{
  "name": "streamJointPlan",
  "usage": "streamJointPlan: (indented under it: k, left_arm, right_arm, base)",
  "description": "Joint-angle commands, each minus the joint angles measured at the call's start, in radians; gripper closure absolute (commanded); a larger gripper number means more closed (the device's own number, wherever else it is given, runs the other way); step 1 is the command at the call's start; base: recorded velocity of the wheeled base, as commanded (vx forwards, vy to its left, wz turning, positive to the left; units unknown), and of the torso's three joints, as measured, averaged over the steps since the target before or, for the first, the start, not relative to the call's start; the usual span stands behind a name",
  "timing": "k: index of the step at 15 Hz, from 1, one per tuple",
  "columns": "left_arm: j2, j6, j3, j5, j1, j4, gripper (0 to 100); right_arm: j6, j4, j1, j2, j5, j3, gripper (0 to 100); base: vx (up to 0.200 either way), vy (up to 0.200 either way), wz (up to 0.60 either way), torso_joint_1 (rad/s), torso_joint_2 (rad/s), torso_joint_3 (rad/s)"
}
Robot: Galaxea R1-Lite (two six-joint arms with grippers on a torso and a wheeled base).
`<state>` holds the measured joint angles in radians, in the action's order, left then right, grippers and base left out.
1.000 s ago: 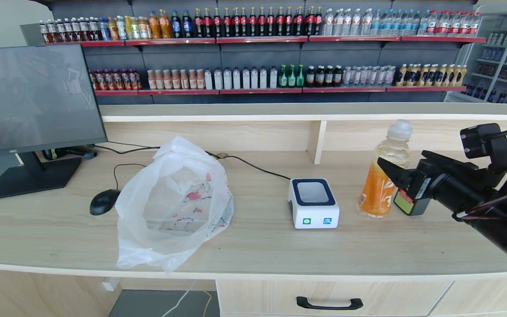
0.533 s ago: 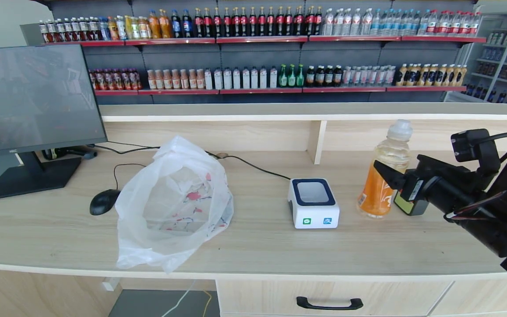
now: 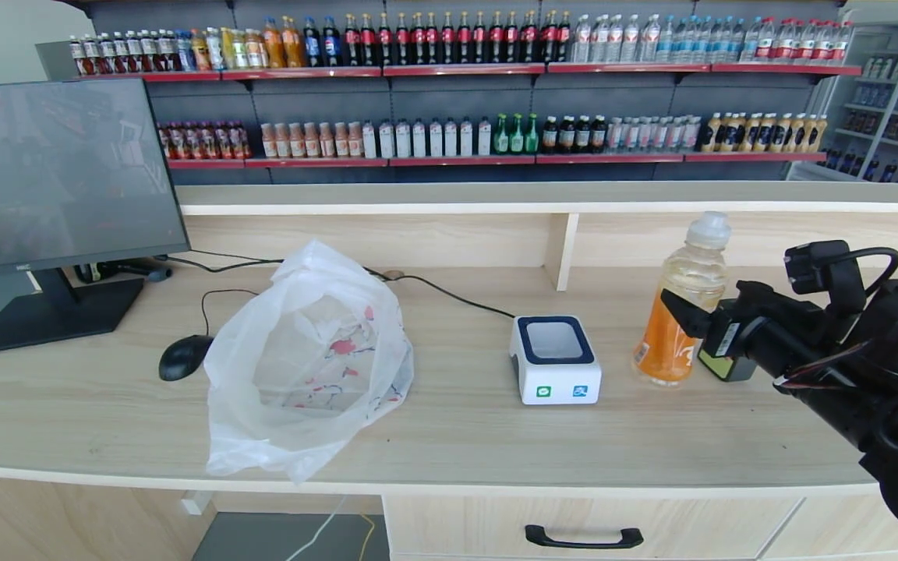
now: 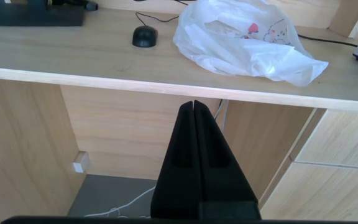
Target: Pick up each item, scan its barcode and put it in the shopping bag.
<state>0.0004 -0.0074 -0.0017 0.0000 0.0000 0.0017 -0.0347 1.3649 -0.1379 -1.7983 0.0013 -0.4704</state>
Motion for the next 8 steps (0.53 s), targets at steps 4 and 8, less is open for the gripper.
streamJointPlan:
  k: [4, 8]
  left_arm:
    - [0.0, 0.0, 0.0, 0.0, 0.0, 0.0, 100]
    - [0.0, 0.0, 0.0, 0.0, 0.0, 0.0, 100]
  right_arm:
    - [-0.004, 0.02, 0.0, -0.023, 0.0, 0.006, 0]
    - [-0.008, 0.071, -0.011, -0.078, -0.001, 0.012, 0]
  base:
    - [0.0, 0.0, 0.0, 0.0, 0.0, 0.0]
    - [0.0, 0.0, 0.0, 0.0, 0.0, 0.0]
